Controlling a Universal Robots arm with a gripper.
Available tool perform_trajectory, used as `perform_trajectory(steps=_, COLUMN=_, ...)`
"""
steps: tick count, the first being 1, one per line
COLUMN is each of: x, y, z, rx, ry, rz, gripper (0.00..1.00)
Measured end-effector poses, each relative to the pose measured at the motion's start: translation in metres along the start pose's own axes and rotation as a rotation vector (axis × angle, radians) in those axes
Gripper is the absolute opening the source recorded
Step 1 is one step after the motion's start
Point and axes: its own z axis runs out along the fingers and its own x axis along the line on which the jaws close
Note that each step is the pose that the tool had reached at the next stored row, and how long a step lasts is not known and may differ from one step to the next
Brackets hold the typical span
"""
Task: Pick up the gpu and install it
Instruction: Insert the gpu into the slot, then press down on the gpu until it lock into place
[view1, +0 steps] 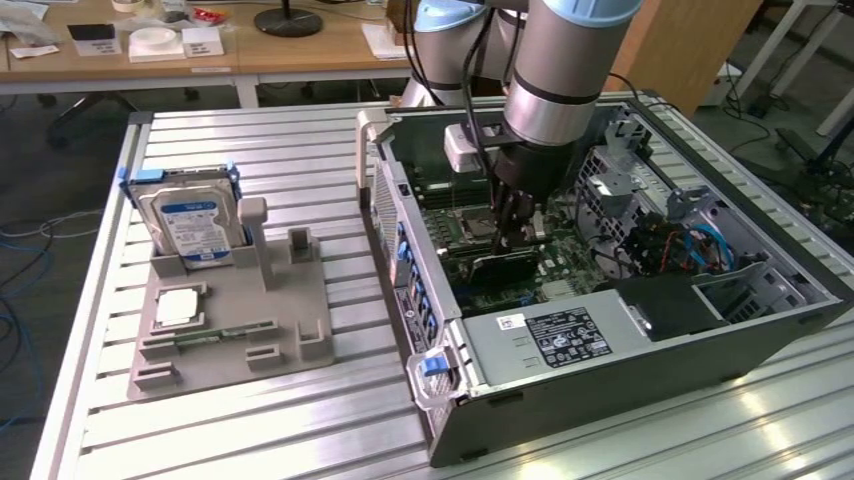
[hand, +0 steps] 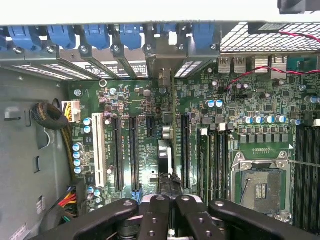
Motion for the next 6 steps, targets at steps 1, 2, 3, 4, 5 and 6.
perform_trajectory(steps=1, x=0.0000, y=0.0000, z=0.0000, rx=0.0000, ry=0.0000, rz=0.000, gripper=0.10)
perform_trajectory(steps=2, x=0.0000, y=0.0000, z=0.0000, rx=0.0000, ry=0.0000, rz=0.000, gripper=0.10)
perform_trajectory(steps=3, x=0.0000, y=0.0000, z=0.0000, rx=0.0000, ry=0.0001, rz=0.000, gripper=0.10)
perform_trajectory(steps=4, x=0.0000, y=0.0000, z=0.0000, rx=0.0000, ry=0.0000, rz=0.000, gripper=0.10)
perform_trajectory(steps=5, x=0.0000, y=0.0000, z=0.0000, rx=0.0000, ry=0.0000, rz=0.000, gripper=0.10)
perform_trajectory(steps=6, x=0.0000, y=0.0000, z=0.0000, rx=0.0000, ry=0.0001, rz=0.000, gripper=0.10)
